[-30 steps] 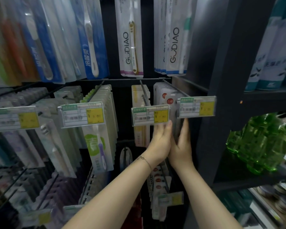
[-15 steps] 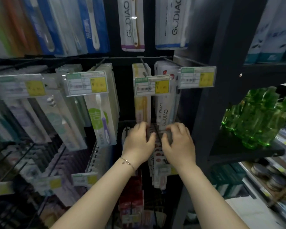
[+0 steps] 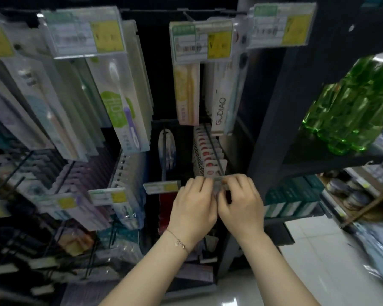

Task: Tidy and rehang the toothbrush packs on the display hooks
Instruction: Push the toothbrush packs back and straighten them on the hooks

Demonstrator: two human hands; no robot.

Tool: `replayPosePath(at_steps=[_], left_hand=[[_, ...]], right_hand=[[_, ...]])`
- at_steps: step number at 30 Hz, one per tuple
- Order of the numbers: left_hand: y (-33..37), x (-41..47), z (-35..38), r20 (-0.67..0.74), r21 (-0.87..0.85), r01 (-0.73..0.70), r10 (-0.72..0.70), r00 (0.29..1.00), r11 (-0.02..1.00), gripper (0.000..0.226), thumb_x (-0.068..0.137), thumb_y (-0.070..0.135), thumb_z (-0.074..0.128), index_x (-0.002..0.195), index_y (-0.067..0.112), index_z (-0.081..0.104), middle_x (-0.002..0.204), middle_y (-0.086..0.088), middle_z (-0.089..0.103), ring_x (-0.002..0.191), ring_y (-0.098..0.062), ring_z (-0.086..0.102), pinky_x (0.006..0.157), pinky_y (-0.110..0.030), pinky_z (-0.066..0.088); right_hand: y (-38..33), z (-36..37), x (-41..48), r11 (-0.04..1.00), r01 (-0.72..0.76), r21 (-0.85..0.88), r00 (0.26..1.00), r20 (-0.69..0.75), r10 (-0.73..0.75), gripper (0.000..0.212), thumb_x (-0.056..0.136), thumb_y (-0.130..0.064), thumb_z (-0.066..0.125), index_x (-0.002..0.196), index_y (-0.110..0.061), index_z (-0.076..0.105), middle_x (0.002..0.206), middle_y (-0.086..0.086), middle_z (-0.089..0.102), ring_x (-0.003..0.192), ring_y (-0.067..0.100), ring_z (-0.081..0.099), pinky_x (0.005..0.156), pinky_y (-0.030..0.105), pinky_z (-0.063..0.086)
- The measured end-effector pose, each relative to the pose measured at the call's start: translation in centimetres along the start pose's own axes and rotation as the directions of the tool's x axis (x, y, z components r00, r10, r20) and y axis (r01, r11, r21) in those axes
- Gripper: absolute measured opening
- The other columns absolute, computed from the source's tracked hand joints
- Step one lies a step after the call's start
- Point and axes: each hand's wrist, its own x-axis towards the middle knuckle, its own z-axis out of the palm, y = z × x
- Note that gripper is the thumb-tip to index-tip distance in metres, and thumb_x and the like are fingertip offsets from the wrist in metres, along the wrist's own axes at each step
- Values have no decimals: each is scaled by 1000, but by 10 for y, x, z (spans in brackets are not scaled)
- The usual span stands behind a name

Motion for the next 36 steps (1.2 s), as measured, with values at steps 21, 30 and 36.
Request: replayPosePath(at_steps=[21, 30, 36], left_hand=[[-19, -6, 84, 296, -679, 517, -450, 842, 521, 52, 108, 39, 33, 155, 45, 11, 163, 26, 9, 144, 17, 9, 122, -16, 9], [-12, 24, 96, 356, -811, 490, -396, 847, 320, 51, 111, 33, 27, 142, 60, -2, 166, 23, -1, 151, 6, 4, 128, -34, 7], [-13, 25, 103, 385, -807, 508, -385, 839, 301, 66, 96, 66, 34, 147, 64, -8, 165, 25, 3, 151, 3, 7, 128, -41, 11]], right_hand=[[28, 86, -28, 620, -484, 618, 874, 368, 316, 60, 106, -28, 37, 146, -61, 7, 161, -19, 16, 146, -2, 16, 123, 34, 15], [36, 105, -17, 440, -721, 536, 693, 560, 454, 34, 103, -29, 44, 136, -24, 48, 146, 3, 50, 120, 13, 55, 103, 28, 42], [37, 103, -9, 543, -735, 406, 659, 615, 433, 28, 103, -13, 43, 121, -32, 50, 126, -4, 57, 113, 13, 57, 99, 28, 43]])
